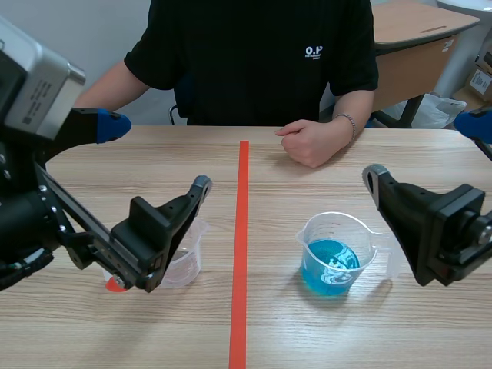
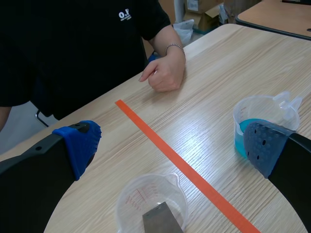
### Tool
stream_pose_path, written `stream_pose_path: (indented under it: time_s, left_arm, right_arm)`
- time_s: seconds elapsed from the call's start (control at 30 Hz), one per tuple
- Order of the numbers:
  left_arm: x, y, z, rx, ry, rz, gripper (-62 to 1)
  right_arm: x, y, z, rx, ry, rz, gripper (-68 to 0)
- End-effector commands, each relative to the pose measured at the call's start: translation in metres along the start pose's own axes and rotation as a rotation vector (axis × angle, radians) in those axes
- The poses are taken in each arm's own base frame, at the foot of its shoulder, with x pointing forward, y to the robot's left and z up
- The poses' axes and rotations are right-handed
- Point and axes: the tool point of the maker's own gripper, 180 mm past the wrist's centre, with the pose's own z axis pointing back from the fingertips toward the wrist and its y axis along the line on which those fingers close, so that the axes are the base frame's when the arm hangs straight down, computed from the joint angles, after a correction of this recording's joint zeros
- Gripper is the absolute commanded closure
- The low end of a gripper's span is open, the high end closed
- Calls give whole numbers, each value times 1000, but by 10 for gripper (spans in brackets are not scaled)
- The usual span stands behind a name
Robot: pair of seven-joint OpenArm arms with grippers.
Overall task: Do the redox reaction experiment.
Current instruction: 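Return to the home posture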
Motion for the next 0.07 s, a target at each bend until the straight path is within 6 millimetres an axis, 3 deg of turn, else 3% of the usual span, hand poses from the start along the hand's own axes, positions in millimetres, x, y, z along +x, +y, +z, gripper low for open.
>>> stream_pose_path:
  time_s: [0.0,0.03]
  left_arm:
    - [8,0,0,-2,-30,0,-623]
    - [8,0,0,-2,-31,0,-623]
  right_arm:
    - [7,-3,-2,-4,-29,6,-679]
    - [7,-3,-2,-4,-29,6,-679]
